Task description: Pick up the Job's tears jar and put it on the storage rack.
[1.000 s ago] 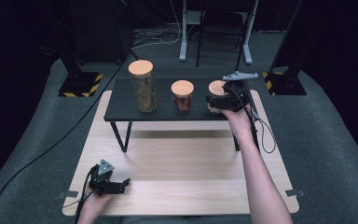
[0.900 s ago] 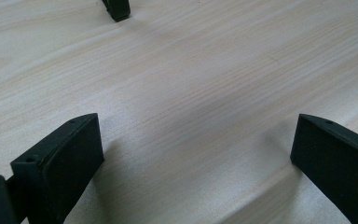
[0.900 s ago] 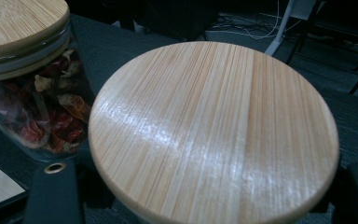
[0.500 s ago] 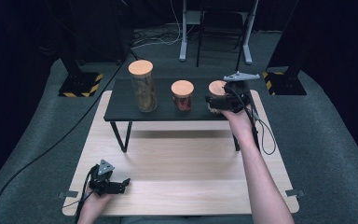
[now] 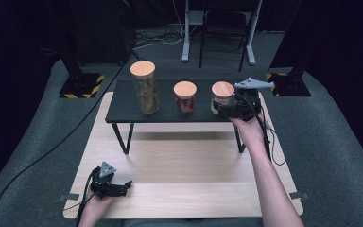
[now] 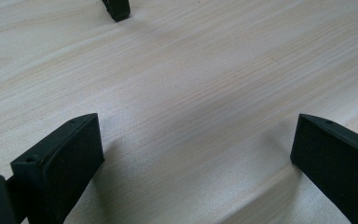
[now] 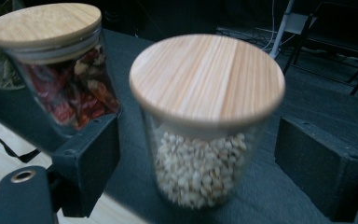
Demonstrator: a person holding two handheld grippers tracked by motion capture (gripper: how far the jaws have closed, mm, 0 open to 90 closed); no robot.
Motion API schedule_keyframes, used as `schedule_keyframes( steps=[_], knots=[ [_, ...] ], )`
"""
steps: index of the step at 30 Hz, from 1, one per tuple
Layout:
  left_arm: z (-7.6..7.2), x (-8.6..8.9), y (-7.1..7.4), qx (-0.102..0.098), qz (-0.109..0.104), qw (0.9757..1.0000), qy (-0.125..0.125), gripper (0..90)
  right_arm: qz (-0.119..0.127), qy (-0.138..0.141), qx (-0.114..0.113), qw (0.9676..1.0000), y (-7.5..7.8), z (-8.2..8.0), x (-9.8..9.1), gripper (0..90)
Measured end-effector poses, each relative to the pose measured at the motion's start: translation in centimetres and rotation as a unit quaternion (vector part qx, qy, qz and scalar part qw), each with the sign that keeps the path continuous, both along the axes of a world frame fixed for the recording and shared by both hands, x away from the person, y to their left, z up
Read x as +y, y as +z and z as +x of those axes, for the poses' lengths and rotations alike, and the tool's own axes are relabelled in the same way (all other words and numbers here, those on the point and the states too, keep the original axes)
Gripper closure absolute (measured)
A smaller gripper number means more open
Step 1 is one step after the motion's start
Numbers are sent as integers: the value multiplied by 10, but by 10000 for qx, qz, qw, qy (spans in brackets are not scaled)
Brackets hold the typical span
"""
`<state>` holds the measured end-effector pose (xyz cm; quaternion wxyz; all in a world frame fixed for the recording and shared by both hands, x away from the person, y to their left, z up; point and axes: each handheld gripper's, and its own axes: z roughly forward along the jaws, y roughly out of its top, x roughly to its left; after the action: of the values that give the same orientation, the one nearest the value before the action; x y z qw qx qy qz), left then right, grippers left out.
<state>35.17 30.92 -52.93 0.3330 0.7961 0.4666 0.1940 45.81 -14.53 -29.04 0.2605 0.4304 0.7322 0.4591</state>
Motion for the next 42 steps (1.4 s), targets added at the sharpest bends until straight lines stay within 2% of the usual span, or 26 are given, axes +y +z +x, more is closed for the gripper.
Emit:
schedule_keyframes(
  steps=[23,32,42],
  knots=[
    [0,0,0,-1,0,10000,2,19,153,246,-118,9995,-33,-57,-20,102],
    [0,0,0,0,1,10000,2,19,223,219,-75,9995,-58,-74,-31,87],
    [0,0,0,1,1,10000,4,19,258,99,-39,9996,-93,-90,-45,82]
  ],
)
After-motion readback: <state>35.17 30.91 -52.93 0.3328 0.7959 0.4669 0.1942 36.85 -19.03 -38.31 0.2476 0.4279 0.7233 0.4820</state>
